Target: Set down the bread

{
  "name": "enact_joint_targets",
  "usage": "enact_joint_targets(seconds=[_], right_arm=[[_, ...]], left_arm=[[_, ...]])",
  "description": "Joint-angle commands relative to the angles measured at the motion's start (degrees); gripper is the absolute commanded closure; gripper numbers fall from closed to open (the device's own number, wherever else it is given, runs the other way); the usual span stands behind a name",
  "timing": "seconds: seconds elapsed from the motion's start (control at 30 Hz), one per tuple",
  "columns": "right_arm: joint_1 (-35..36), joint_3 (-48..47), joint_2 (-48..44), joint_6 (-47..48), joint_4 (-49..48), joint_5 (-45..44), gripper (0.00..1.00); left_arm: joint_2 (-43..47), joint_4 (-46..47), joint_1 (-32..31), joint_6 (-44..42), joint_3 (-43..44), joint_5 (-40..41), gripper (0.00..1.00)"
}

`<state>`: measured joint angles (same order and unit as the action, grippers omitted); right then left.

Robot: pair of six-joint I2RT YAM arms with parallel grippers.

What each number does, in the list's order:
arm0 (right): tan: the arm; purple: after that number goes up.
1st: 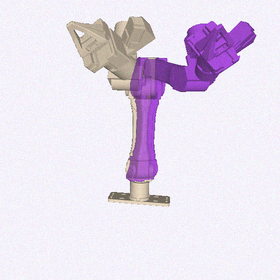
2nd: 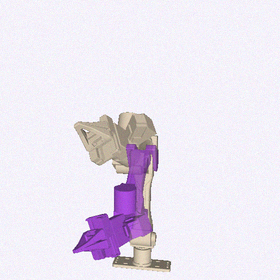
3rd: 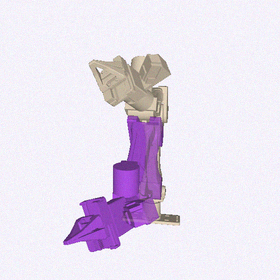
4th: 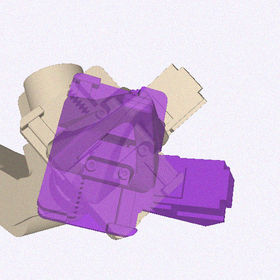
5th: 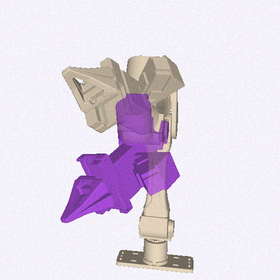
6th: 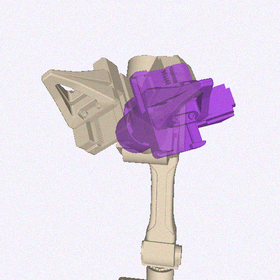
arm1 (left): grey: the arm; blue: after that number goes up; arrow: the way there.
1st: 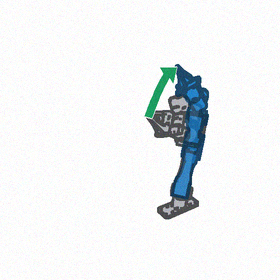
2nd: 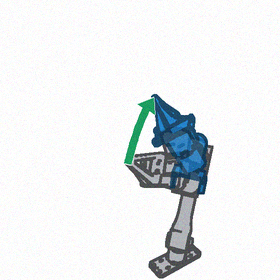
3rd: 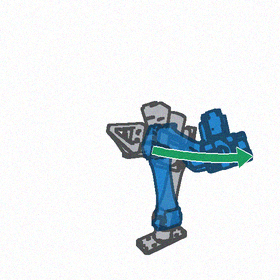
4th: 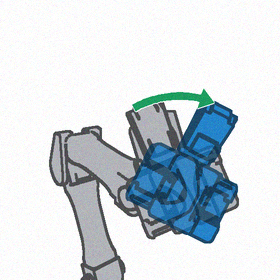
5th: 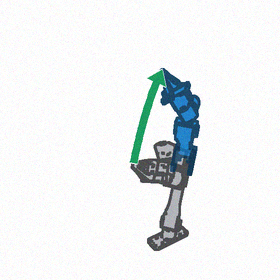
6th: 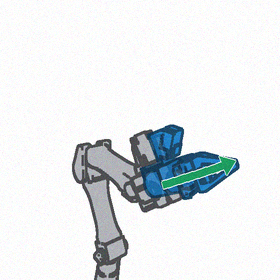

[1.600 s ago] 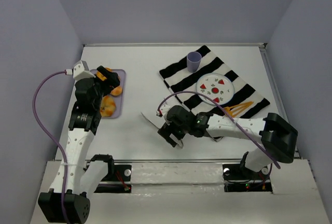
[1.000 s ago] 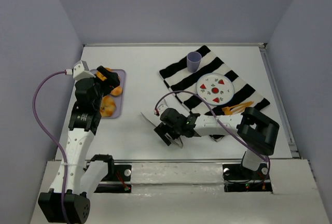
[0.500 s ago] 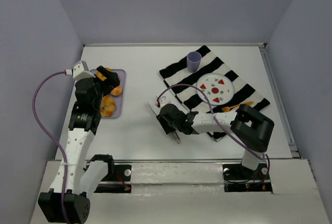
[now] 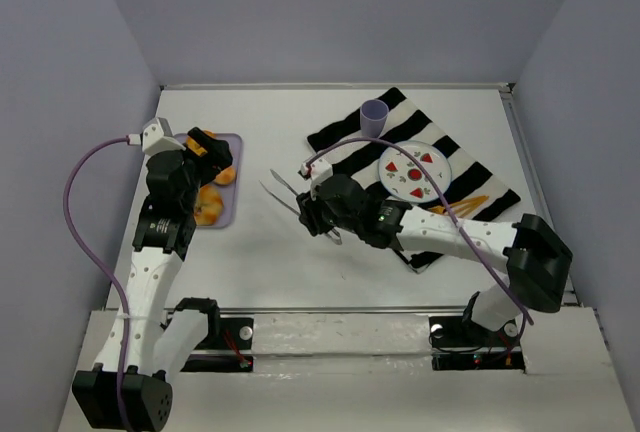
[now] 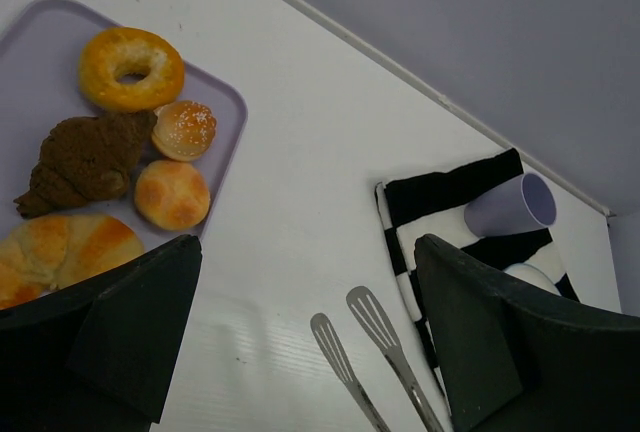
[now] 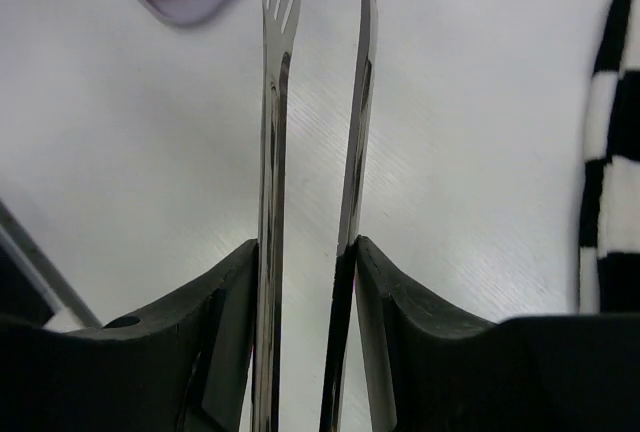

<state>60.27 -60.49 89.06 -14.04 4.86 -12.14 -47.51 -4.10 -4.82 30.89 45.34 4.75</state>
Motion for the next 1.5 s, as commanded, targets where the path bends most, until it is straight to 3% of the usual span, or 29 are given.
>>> enact_joint_targets(seconds=[0.0, 0.5, 0.93, 1.3, 1.47], right_arm=[[-0.2, -5.8, 0.3, 2.9, -1.9, 9.6, 0.54], [-0.2, -27.6, 20.4, -2.5, 1.1, 21.9, 0.47], [-0.7, -37.2, 30.6, -4.7, 4.7, 21.3, 0.36], [-1.2, -42.9, 36.8, -10.1, 5.1, 21.8, 0.35], [-1.2, -44.1, 37.9, -13.1, 5.2, 20.8, 0.43]], left_arm=[[1.5, 1.6, -0.3, 0.5, -0.9, 1.0, 0.01], [4.2, -1.5, -0.3, 4.6, -1.0, 7.1, 0.01], [3.9, -1.6, -0.4, 4.9, -1.0, 6.8, 0.01], [3.9, -1.9, -0.4, 5.3, -1.2, 6.5, 0.01], [4.1, -2.0, -0.5, 5.5, -1.3, 6.4, 0.01]])
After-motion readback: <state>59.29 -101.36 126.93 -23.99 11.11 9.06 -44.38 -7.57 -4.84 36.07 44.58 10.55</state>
